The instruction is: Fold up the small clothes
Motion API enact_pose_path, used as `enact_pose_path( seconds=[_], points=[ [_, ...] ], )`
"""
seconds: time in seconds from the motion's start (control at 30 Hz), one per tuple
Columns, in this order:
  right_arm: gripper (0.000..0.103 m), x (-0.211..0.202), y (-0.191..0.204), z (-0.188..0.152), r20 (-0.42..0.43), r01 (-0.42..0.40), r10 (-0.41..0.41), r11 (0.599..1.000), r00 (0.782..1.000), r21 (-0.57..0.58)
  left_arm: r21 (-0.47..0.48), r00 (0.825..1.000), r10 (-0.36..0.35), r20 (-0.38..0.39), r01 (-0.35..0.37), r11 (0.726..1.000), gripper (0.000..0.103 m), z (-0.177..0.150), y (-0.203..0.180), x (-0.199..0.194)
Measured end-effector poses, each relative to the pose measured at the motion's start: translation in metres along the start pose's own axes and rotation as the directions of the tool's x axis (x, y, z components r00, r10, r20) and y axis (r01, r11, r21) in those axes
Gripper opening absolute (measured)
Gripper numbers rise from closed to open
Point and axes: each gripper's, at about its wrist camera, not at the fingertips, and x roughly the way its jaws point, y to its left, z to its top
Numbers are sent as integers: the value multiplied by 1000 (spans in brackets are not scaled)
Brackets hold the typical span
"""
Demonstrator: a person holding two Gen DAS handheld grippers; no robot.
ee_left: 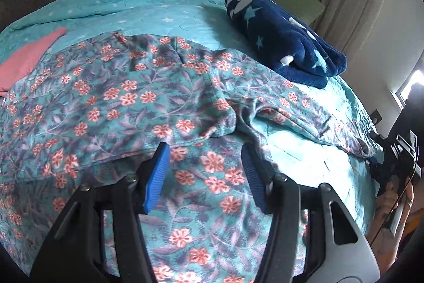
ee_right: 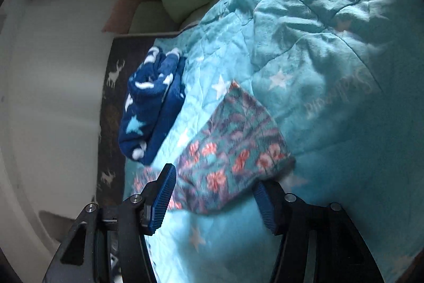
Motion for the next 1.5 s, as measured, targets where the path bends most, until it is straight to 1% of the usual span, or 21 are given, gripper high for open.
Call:
enact_pose_path(
  seconds=[0.03, 0.07, 0.13, 0.17, 0.23, 0.3, 0.4, 0.47, 0.53, 0.6, 0.63, 0.7, 0.73, 0.8, 0.87, 0.93, 1.07, 1.17, 1.27, 1.4, 1.5],
  points=[
    [29, 2, 6, 2, 16, -4, 4, 1000, 1000, -16, -2, 1000, 3, 3, -3, 1000, 57, 1, 4, -1],
    [5, 5, 10, 4, 17, -6, 7, 999, 1000, -31, -2, 1000, 7, 5, -7, 1000, 57, 1, 6, -2],
    [6, 6, 33, 4, 55, 24, -18, 994, 998, -103, 0, 1000, 21, 10, -21, 1000, 57, 3, 13, -2],
    [6, 5, 54, 3, 93, 55, -39, 982, 995, -179, -3, 1000, 26, 11, -26, 1000, 57, 4, 16, -1],
    [6, 4, 92, -1, 139, 91, -49, 947, 989, -308, -23, 999, 34, 11, -34, 999, 57, 7, 24, 0],
    [6, 10, 154, -14, 162, 75, 3, 876, 987, -477, -51, 999, 33, 12, -32, 998, 57, 9, 35, 0],
    [6, 27, 231, -48, 132, 35, 75, 734, 988, -679, -96, 999, 37, 34, -33, 995, 57, 9, 52, -6],
    [6, 52, 286, -91, 38, -40, 120, 585, 992, -810, -134, 998, 43, 49, -36, 990, 57, 5, 69, -14],
    [6, 77, 318, -133, -63, -118, 132, 459, 989, -881, -179, 996, 61, 58, -50, 983, 57, -2, 90, -23],
    [7, 106, 335, -181, -156, -176, 86, 331, 984, -927, -216, 996, 75, 58, -61, 974, 57, -12, 109, -32],
    [7, 126, 336, -213, -202, -203, 30, 257, 979, -945, -242, 996, 69, 51, -54, 969, 57, -22, 122, -39],
    [7, 149, 325, -251, -273, -258, -53, 191, 961, -947, -271, 998, 43, 39, -31, 962, 61, -37, 137, -47],
    [7, 165, 313, -273, -329, -308, -123, 161, 936, -938, -283, 999, 30, 32, -20, 959, 62, -47, 145, -52],
    [7, 180, 295, -292, -371, -345, -206, 152, 905, -926, -277, 1000, 14, 21, -7, 961, 64, -57, 148, -55],
    [8, 189, 280, -303, -408, -372, -268, 177, 872, -911, -257, 999, -27, 17, 31, 966, 66, -62, 144, -57],
    [8, 190, 277, -302, -430, -383, -271, 210, 861, -900, -255, 995, -94, 29, 98, 962, 69, -61, 135, -58],
    [8, 178, 278, -291, -427, -374, -242, 236, 872, -897, -269, 971, -239, 33, 239, 933, 73, -50, 123, -53],
    [8, 175, 278, -294, -406, -359, -244, 217, 881, -908, -298, 949, -312, 37, 309, 903, 76, -41, 118, -50],
    [11, 170, 276, -302, -404, -361, -251, 201, 880, -911, -320, 931, -362, 36, 354, 879, 79, -34, 117, -45],
    [11, 168, 271, -311, -396, -363, -260, 167, 881, -917, -381, 917, -397, -33, 355, 854, 80, -29, 122, -21],
    [10, 161, 268, -312, -391, -362, -250, 153, 886, -919, -430, 885, -459, -73, 388, 816, 78, -24, 125, 1]
  ],
)
